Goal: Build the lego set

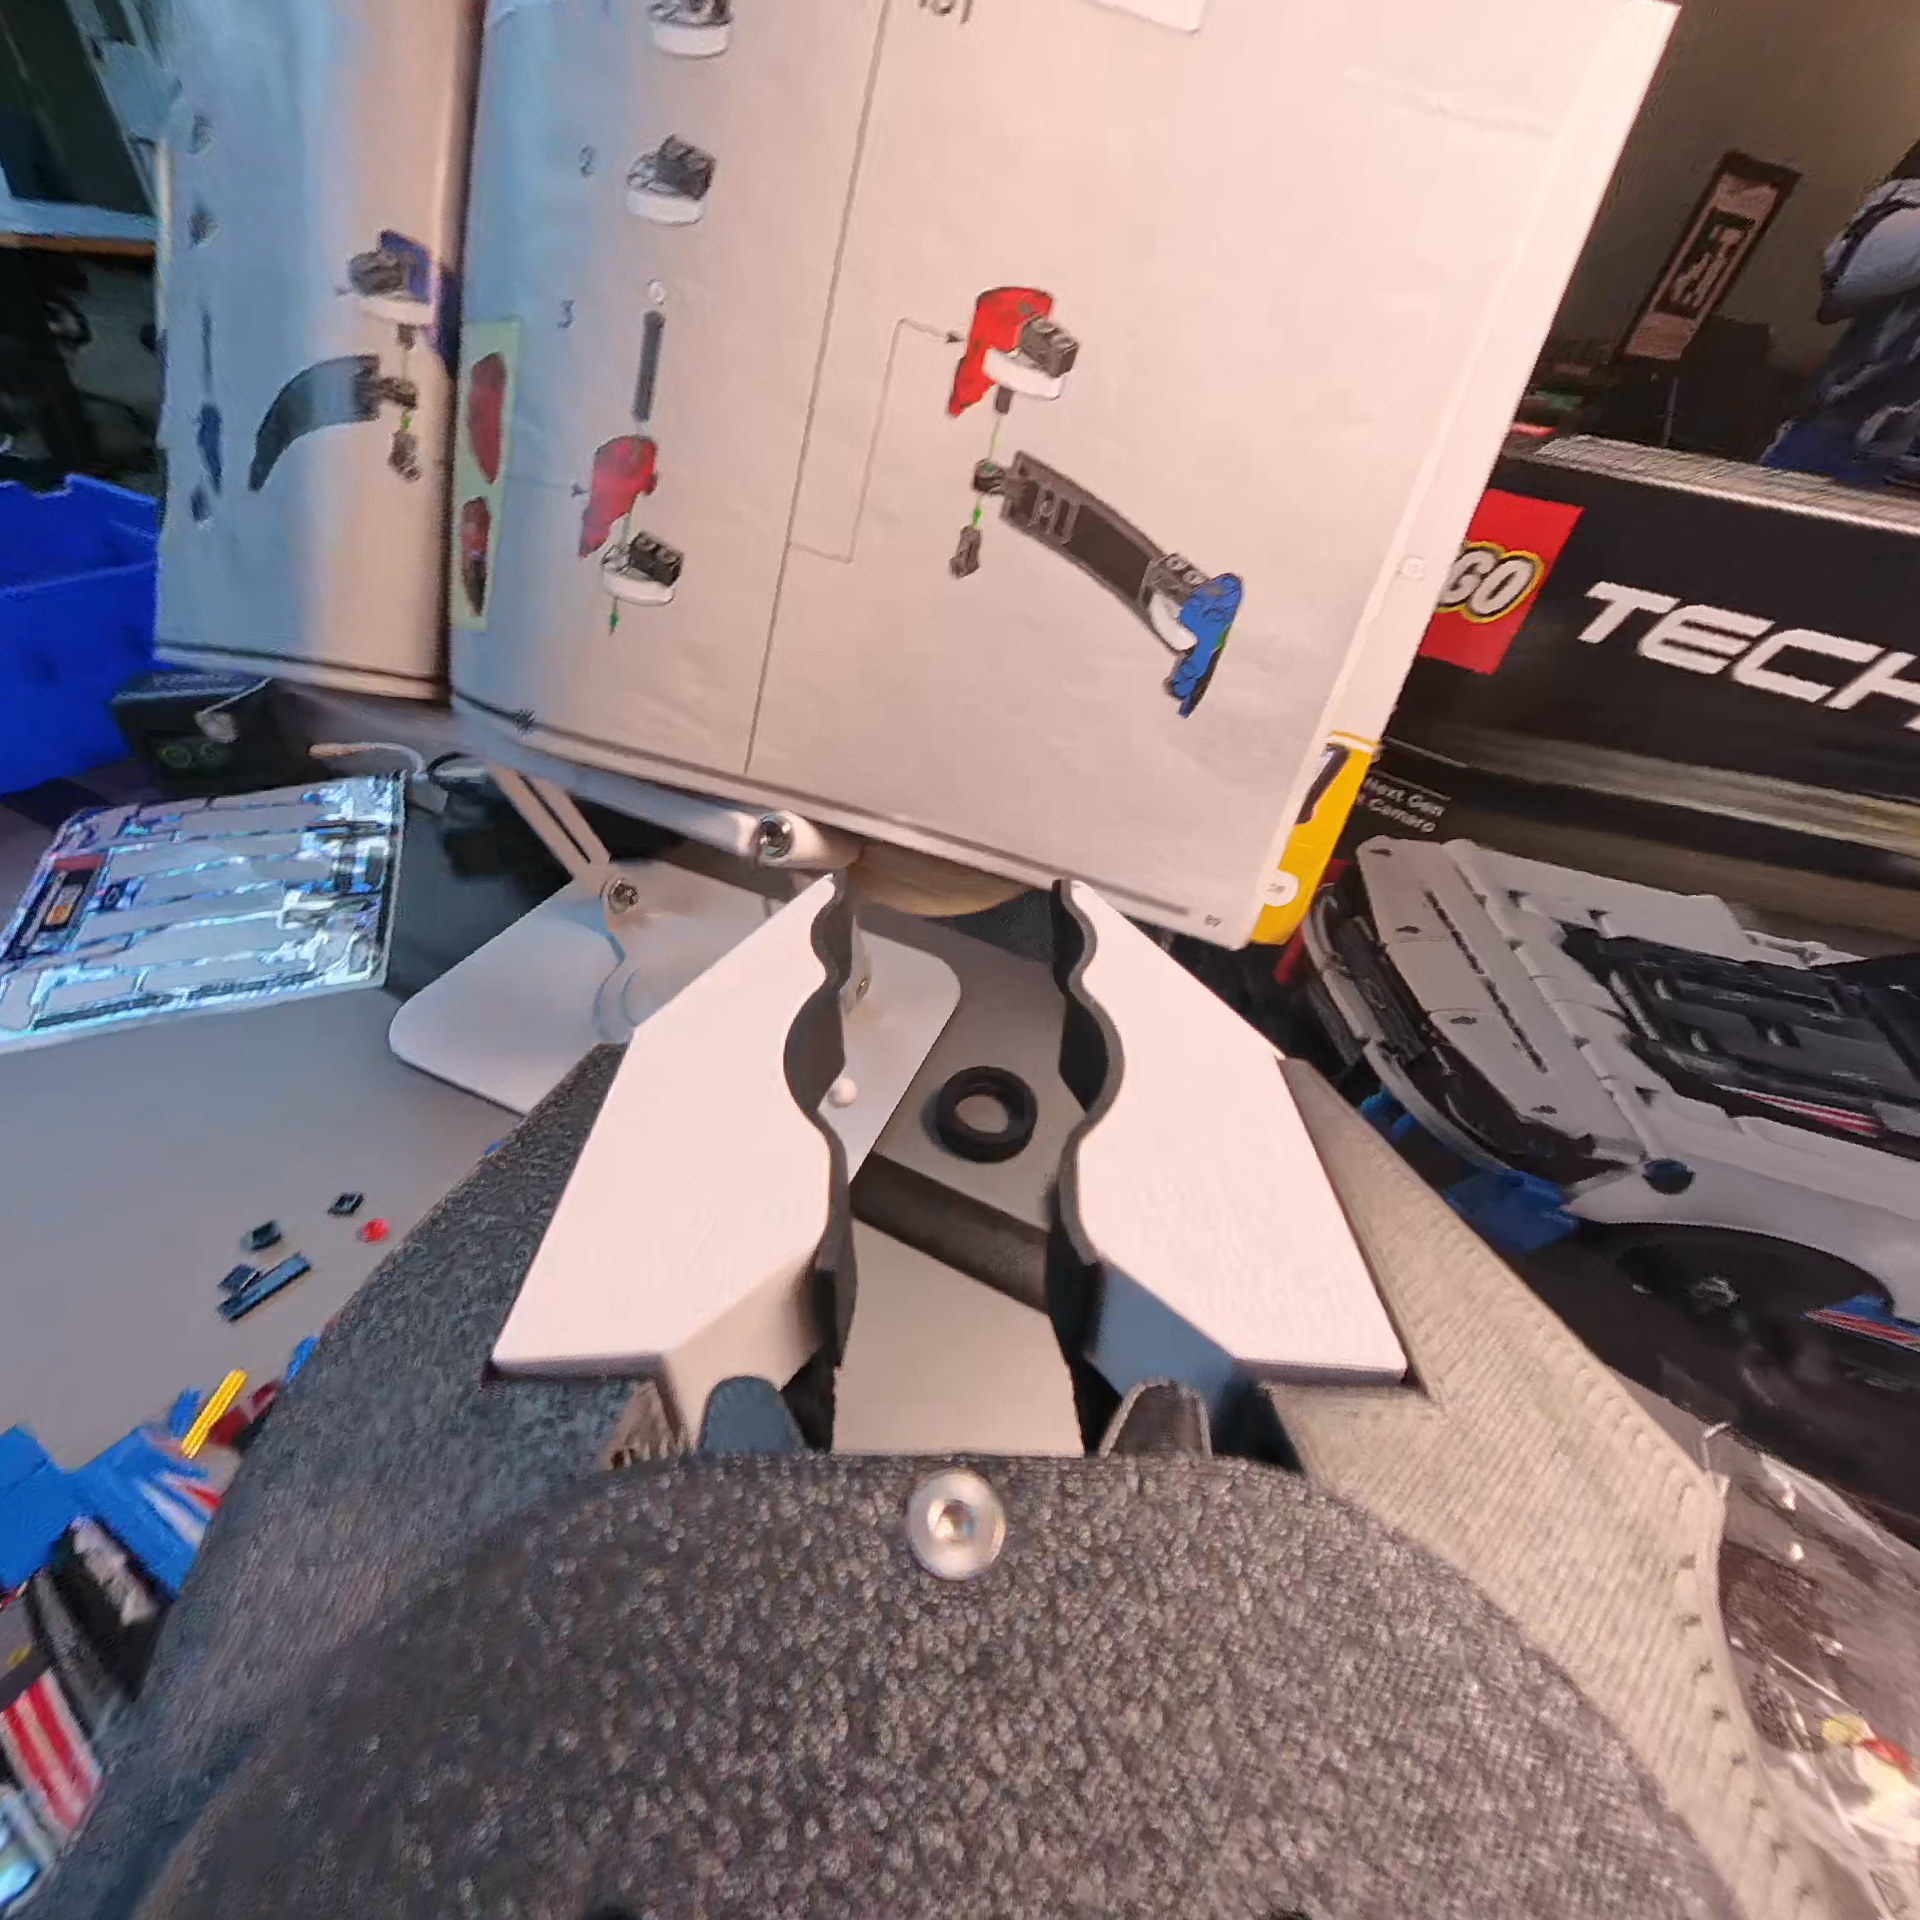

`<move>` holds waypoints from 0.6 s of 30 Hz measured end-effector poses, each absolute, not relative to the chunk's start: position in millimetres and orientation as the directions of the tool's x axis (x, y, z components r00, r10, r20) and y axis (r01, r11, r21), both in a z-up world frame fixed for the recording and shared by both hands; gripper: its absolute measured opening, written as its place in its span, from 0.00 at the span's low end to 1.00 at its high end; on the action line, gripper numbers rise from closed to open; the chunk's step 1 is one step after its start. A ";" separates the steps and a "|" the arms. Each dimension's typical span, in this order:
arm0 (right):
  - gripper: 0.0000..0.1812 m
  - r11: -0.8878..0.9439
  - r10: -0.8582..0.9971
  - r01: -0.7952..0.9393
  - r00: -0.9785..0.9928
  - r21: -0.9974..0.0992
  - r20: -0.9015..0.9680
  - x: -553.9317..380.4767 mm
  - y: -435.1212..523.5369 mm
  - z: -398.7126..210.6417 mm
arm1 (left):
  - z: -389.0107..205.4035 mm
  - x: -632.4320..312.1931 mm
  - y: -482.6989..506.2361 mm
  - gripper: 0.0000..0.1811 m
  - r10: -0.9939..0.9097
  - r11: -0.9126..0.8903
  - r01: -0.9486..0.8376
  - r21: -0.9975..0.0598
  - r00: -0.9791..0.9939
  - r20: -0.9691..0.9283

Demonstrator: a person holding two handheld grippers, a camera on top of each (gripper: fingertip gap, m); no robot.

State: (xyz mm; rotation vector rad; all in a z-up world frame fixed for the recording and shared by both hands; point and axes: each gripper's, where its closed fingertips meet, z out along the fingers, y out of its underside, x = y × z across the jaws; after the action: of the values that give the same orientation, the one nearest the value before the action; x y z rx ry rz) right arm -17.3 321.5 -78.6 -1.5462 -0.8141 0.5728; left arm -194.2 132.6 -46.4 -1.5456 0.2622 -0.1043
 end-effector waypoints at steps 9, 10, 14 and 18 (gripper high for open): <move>0.56 -0.020 0.757 0.207 0.643 -0.978 0.120 -60.2 378.8 -53.9 | -48.9 -190.8 188.0 0.13 -0.202 -0.046 -0.113 -0.992 0.974 -0.102; 0.60 -0.026 0.755 0.219 0.643 -0.975 0.124 -67.3 379.2 -55.3 | -54.0 -194.0 195.6 0.14 -0.187 -0.074 -0.128 -0.989 0.976 -0.113; 0.62 -0.018 0.727 0.216 0.673 -0.976 0.135 -77.5 379.8 -58.6 | -78.3 -227.8 226.6 0.15 -0.091 -0.208 -0.172 -0.963 0.984 -0.156; 0.55 -0.017 0.734 0.225 0.665 -0.974 0.140 -75.9 373.2 -60.1 | -83.4 -261.3 245.1 0.10 -0.020 -0.235 -0.184 -0.955 0.983 -0.184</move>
State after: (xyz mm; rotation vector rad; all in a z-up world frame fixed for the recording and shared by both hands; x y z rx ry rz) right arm -75.9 373.2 -60.1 -1.5755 -0.8131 0.4854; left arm -261.3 245.1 -83.4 -1.8037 0.1503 0.1530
